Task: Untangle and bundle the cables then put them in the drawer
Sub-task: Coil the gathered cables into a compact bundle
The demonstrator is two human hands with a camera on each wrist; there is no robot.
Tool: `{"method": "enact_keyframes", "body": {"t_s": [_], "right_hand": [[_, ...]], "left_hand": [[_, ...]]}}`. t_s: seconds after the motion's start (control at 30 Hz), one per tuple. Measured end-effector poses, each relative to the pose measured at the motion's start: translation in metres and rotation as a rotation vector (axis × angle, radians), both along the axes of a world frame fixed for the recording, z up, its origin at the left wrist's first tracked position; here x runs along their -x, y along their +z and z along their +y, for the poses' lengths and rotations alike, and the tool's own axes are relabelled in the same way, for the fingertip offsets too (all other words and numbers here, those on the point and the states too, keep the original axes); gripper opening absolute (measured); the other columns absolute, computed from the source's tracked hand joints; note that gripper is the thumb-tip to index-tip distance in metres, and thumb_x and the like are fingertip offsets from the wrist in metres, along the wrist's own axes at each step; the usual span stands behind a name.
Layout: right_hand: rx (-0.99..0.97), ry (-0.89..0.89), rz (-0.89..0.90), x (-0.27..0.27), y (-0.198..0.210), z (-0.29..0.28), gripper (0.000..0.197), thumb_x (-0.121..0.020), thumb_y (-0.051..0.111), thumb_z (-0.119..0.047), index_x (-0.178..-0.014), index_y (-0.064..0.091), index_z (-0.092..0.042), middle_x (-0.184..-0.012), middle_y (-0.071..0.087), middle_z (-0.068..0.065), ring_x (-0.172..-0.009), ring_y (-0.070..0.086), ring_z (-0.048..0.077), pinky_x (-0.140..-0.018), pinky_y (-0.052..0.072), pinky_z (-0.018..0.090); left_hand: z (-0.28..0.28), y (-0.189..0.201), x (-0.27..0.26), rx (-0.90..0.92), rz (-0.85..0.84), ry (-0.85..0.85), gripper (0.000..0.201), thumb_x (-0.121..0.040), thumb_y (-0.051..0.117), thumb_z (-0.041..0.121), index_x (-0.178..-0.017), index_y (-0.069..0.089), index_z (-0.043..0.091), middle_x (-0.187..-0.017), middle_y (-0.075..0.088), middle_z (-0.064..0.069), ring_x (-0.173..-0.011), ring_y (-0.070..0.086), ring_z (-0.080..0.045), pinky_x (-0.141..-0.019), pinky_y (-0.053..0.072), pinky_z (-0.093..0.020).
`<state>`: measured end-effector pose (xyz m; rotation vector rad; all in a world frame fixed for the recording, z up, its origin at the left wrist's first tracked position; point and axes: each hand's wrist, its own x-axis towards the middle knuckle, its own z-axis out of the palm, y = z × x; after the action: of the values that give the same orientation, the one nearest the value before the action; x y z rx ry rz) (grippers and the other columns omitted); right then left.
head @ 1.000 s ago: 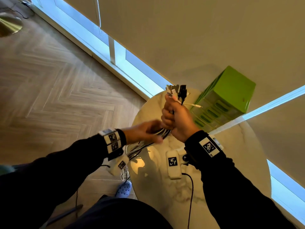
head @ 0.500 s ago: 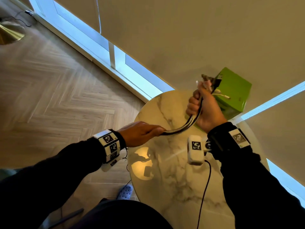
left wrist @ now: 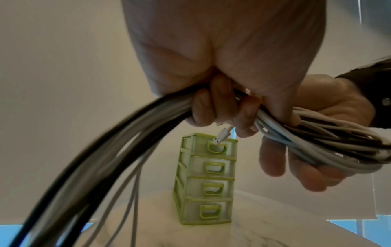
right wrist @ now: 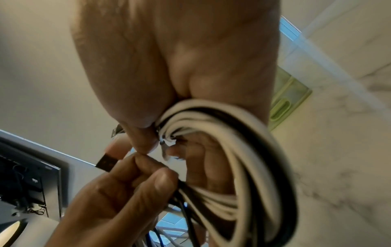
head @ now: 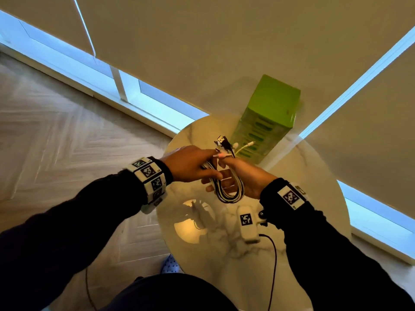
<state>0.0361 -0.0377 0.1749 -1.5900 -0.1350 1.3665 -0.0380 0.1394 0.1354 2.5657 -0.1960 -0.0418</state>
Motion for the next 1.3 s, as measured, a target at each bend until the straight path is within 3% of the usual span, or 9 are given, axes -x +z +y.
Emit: {"method": "enact_keyframes", "body": {"t_s": [0.13,0.3,0.53,0.67,0.8,0.9,1.03,1.17,1.3], "right_hand": [[0.007,-0.009,-0.076,-0.002,-0.004,-0.007,0.040,-0.104,0.040,-0.046,-0.113,0.065,-0.016,-0.094,0.074,0.019,-0.079,0.067,0.030,-0.069,0.055,0.032],[-0.059,-0.085,-0.010,-0.003,-0.003,-0.011,0.045,-0.104,0.045,-0.043,-0.064,0.047,-0.021,-0.060,0.046,0.007,-0.052,0.042,0.018,-0.053,0.036,0.028],[-0.099,-0.089,0.032,-0.017,0.012,-0.026,0.027,-0.104,0.050,-0.036,-0.087,0.055,-0.015,-0.054,0.038,0.002,-0.043,0.031,0.012,-0.045,0.027,0.024],[-0.097,0.086,-0.068,-0.018,0.011,-0.036,0.011,-0.099,0.060,-0.017,-0.109,0.062,-0.011,-0.074,0.064,0.011,-0.050,0.050,0.015,-0.045,0.043,0.023],[-0.144,0.140,-0.147,-0.016,0.008,-0.042,0.019,-0.100,0.059,-0.017,-0.086,0.070,-0.008,-0.061,0.060,0.007,-0.079,0.073,0.029,-0.060,0.050,0.025],[-0.231,-0.002,-0.214,-0.013,0.006,-0.040,0.022,-0.100,0.058,-0.015,-0.084,0.072,-0.022,-0.054,0.046,0.003,-0.056,0.059,0.021,-0.058,0.047,0.028],[-0.274,-0.087,-0.335,-0.006,0.001,-0.035,0.016,-0.100,0.061,-0.022,-0.087,0.069,-0.024,-0.052,0.033,0.002,-0.045,0.034,0.016,-0.052,0.038,0.029],[-0.211,-0.079,-0.541,-0.005,-0.002,-0.034,0.011,-0.095,0.068,-0.030,-0.084,0.070,-0.033,-0.049,0.047,0.006,-0.044,0.044,0.020,-0.059,0.046,0.036],[-0.223,-0.093,-0.572,0.005,-0.012,-0.033,0.016,-0.089,0.076,-0.027,-0.078,0.067,-0.035,-0.056,0.059,-0.007,-0.049,0.050,0.019,-0.055,0.048,0.031]], "left_hand": [[-0.009,-0.004,-0.009,0.119,-0.022,0.064,0.049,-0.085,0.063,0.062,-0.108,0.062,0.020,-0.092,0.072,0.003,-0.079,0.064,-0.013,-0.066,0.046,-0.031],[-0.018,-0.002,-0.014,0.228,-0.016,0.071,0.033,-0.087,0.053,0.062,-0.095,0.049,0.031,-0.078,0.058,0.014,-0.068,0.055,0.003,-0.057,0.033,-0.016],[-0.011,-0.015,-0.004,0.339,-0.007,0.116,0.039,-0.092,0.049,0.054,-0.097,0.054,0.016,-0.070,0.056,0.008,-0.063,0.051,-0.002,-0.059,0.037,-0.017],[-0.014,-0.012,-0.008,0.350,0.001,0.107,0.030,-0.093,0.050,0.050,-0.095,0.056,0.020,-0.071,0.056,0.011,-0.065,0.053,0.000,-0.057,0.037,-0.015],[-0.011,-0.014,-0.007,0.333,0.019,0.124,0.035,-0.089,0.053,0.055,-0.084,0.056,0.021,-0.068,0.055,0.008,-0.061,0.048,-0.002,-0.057,0.036,-0.017],[-0.013,-0.015,-0.005,0.349,0.040,0.158,0.036,-0.098,0.048,0.048,-0.089,0.052,0.013,-0.067,0.050,0.005,-0.057,0.043,-0.004,-0.055,0.035,-0.018],[-0.022,-0.006,-0.007,0.548,0.083,0.221,0.032,-0.104,0.045,0.039,-0.099,0.052,0.008,-0.075,0.049,-0.002,-0.063,0.040,-0.009,-0.060,0.036,-0.025],[-0.038,0.015,-0.015,0.937,0.107,0.388,0.003,-0.104,0.050,0.014,-0.103,0.052,0.012,-0.076,0.049,-0.001,-0.064,0.042,-0.011,-0.060,0.037,-0.022],[-0.051,0.030,-0.028,1.314,0.125,0.574,0.027,-0.092,0.048,-0.012,-0.103,0.046,0.013,-0.075,0.050,-0.007,-0.062,0.043,-0.016,-0.059,0.033,-0.027]]}}
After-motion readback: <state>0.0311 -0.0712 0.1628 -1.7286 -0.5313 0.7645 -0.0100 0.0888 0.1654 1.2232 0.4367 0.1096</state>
